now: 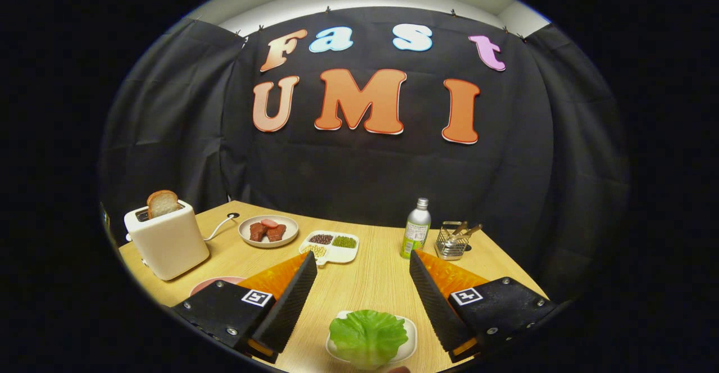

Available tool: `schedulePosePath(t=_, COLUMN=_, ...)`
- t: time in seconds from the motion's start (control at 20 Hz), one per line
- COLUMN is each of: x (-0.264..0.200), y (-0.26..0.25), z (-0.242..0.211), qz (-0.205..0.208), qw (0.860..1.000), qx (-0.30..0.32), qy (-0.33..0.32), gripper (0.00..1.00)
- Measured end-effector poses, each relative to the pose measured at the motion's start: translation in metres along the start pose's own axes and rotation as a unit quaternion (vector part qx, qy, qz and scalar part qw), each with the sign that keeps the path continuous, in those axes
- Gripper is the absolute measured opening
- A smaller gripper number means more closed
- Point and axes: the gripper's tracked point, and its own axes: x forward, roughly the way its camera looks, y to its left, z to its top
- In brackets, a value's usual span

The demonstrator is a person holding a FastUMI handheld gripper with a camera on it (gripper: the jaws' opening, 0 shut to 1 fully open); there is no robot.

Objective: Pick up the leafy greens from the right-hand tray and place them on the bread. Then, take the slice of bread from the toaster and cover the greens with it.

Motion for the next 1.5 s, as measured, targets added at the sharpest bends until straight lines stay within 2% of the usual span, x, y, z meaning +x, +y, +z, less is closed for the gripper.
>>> schedulePosePath(t=0.2, x=0.007, y=-0.001, z=-0.028, qz=0.016, qw=0.997, qx=0.0, qy=0.07, gripper=0.99)
schedulePosePath(t=0.5, x=0.016, y=0.005, z=-0.072, qz=0.047, qw=0.986, qx=0.01, qy=0.162, gripper=1.0)
schedulePosePath(t=0.75, x=0.017, y=0.011, z=-0.109, qz=0.077, qw=0.969, qx=0.008, qy=0.236, gripper=1.0)
schedulePosePath(t=1.5, x=0.008, y=0.013, z=-0.182, qz=0.111, qw=0.919, qx=-0.017, qy=0.377, gripper=0.99)
